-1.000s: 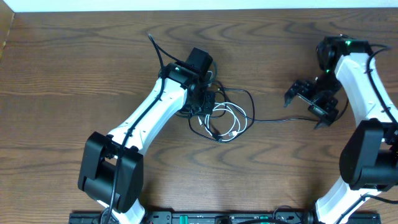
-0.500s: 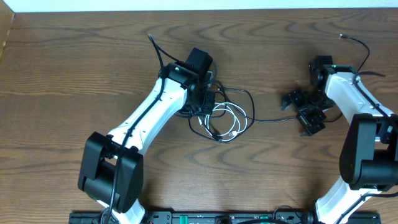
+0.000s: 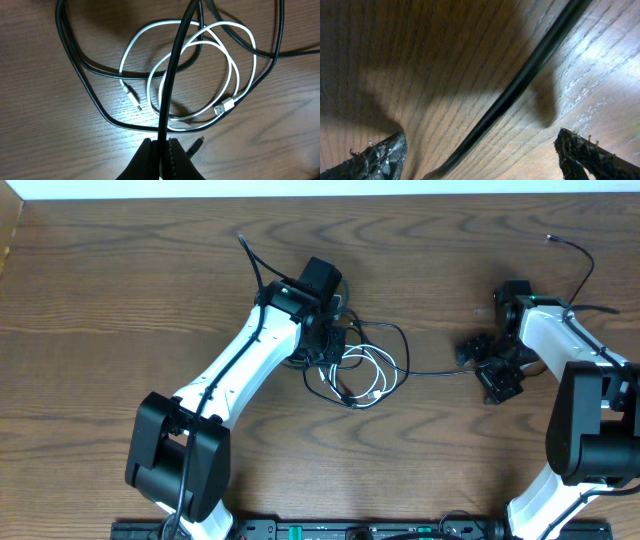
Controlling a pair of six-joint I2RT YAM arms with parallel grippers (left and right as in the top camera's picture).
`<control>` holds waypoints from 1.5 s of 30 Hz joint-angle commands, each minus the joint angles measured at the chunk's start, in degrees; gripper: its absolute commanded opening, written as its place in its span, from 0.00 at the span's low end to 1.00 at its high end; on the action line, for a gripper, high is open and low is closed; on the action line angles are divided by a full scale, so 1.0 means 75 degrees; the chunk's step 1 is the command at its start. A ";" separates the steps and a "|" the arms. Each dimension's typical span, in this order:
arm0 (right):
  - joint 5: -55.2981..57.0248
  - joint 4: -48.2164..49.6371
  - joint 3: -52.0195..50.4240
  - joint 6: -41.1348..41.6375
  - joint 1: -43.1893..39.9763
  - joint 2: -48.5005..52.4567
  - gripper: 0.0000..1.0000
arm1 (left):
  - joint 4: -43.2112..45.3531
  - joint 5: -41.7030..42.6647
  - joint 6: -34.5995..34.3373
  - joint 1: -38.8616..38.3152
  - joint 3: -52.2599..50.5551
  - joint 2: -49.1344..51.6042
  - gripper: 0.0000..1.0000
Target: Untangle cables
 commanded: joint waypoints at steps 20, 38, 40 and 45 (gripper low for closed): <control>0.0746 -0.0029 0.0868 -0.3864 0.0009 -0.2162 0.01 | -0.0090 -0.0047 0.0090 0.0012 0.0003 -0.0020 0.15; 0.2430 0.1536 0.4605 -0.6566 0.0009 -0.4584 0.01 | -0.0090 -0.0050 0.0090 0.0012 0.0003 -0.0020 0.15; 0.2428 0.1918 0.4701 -0.6563 0.0009 -0.4587 0.01 | -0.0090 -0.0050 0.0093 0.0012 0.0003 -0.0020 0.15; 0.2209 0.2565 0.4709 -0.6505 0.0012 -0.4584 0.01 | -0.0114 -0.0047 0.0090 0.0012 0.0003 -0.0020 0.15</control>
